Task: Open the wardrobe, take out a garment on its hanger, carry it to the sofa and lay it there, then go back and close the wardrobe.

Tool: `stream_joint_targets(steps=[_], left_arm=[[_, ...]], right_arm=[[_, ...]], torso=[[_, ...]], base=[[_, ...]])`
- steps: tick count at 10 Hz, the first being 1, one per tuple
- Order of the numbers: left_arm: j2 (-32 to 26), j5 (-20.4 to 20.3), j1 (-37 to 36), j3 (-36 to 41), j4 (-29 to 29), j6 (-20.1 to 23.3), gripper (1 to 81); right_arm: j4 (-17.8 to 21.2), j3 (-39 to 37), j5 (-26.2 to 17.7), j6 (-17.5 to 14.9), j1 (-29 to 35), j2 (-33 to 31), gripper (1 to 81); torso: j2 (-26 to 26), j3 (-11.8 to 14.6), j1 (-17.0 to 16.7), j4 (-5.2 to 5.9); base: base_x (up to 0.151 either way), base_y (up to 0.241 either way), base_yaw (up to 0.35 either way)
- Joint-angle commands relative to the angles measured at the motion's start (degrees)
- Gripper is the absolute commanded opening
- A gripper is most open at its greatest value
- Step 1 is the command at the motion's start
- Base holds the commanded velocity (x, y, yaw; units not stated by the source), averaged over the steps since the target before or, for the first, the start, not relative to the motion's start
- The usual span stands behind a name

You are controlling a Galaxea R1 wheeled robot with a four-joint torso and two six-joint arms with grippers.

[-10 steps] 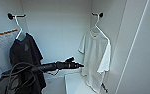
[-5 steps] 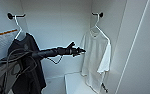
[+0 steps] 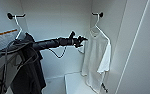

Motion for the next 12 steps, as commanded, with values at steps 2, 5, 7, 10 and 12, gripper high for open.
stream_joint_targets(steps=[2, 5, 7, 10, 12], left_arm=[[0.43, -1.03, -14.43, -1.52, -0.39, -2.0, 81.1], [0.96, -1.03, -16.81, -2.05, -0.39, -3.24, 81.1], [1.14, -1.12, -17.25, -2.4, -0.3, -3.24, 81.1], [2.53, -1.47, -18.04, -4.67, -0.21, -3.24, 81.1], [4.91, -2.52, -18.92, -7.22, -0.03, -3.33, 81.1]], right_arm=[[0.17, 0.62, -1.96, 0.38, 2.07, 0.27, 81.1], [0.17, 0.62, -1.96, 0.38, 2.06, 0.27, 81.1], [0.08, 0.62, -1.96, 0.38, 2.06, 0.27, 81.1], [0.08, 0.62, -1.96, 0.38, 2.07, 0.27, 81.1], [0.17, 0.7, -1.96, 0.38, 1.98, 0.27, 81.1]], torso=[[0.0, 0.0, 0.0, 0.0], [0.0, -0.02, 0.0, -5.88], [0.0, -0.02, 0.0, -3.08], [0.0, -0.02, 0.0, -6.76], [0.0, -0.02, 0.0, -6.76]], base=[[0.0, 0.0, 0.0], [0.0, 0.0, 0.0], [0.0, 0.0, 0.0], [0.0, 0.0, 0.0], [0.0, 0.0, 0.0]])
